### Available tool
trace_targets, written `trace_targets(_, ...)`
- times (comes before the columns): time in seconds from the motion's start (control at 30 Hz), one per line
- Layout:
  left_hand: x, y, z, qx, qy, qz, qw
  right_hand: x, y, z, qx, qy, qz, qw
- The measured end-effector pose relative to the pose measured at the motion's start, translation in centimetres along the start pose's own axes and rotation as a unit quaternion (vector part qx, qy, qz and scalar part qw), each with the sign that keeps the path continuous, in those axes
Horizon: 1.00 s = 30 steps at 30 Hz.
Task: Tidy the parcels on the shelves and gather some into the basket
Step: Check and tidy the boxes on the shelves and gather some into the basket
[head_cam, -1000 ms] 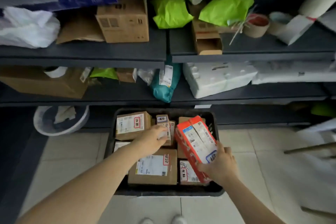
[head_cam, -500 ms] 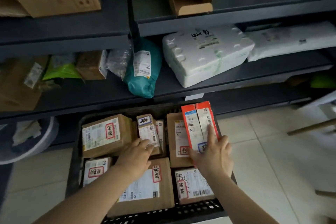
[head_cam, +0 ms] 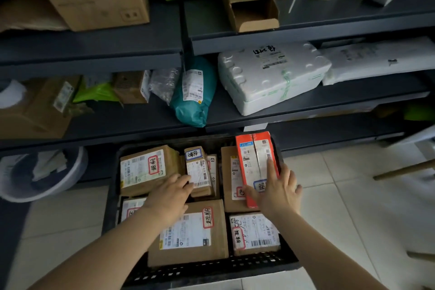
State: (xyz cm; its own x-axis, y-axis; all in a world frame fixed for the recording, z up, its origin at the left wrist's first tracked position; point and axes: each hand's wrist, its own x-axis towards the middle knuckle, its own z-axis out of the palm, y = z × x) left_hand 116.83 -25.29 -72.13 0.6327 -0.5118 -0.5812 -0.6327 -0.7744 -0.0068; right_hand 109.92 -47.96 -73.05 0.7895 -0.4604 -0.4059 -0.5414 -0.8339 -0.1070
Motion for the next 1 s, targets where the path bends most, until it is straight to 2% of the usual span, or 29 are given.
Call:
trace_targets(0.2, -6.4, -2.0, -5.5, 0.004, 0.082, -0.058, 0.995, -2.8, -4.4, -6.2, -0.039, -0.015, -0.145, 0.989)
trace_targets(0.33, -13.6, -4.6, -8.7, 0.005, 0.143, -0.112, 0.983, -6.0, -9.3, -11.1, -0.071, -0.011, -0.261, 0.963)
trace_targets(0.43, -21.1, -6.8, -10.1, -0.014, 0.193, -0.186, 0.963, -9.6, -14.0, -14.7, -0.095, 0.024, -0.351, 0.931)
trace_targets(0.53, -30.1, -8.2, -9.7, -0.044, 0.222, -0.279, 0.933, -14.8, -19.8, -17.7, -0.129, 0.05, -0.454, 0.88)
trace_targets(0.73, -50.0, -8.7, -4.3, -0.063, 0.216, -0.457, 0.861, -29.7, -32.0, -20.1, -0.167, 0.038, -0.638, 0.75)
trace_targets(1.0, -75.8, -5.9, 4.9, -0.094, 0.219, -0.646, 0.725, -52.0, -40.2, -16.9, -0.179, 0.014, -0.759, 0.625)
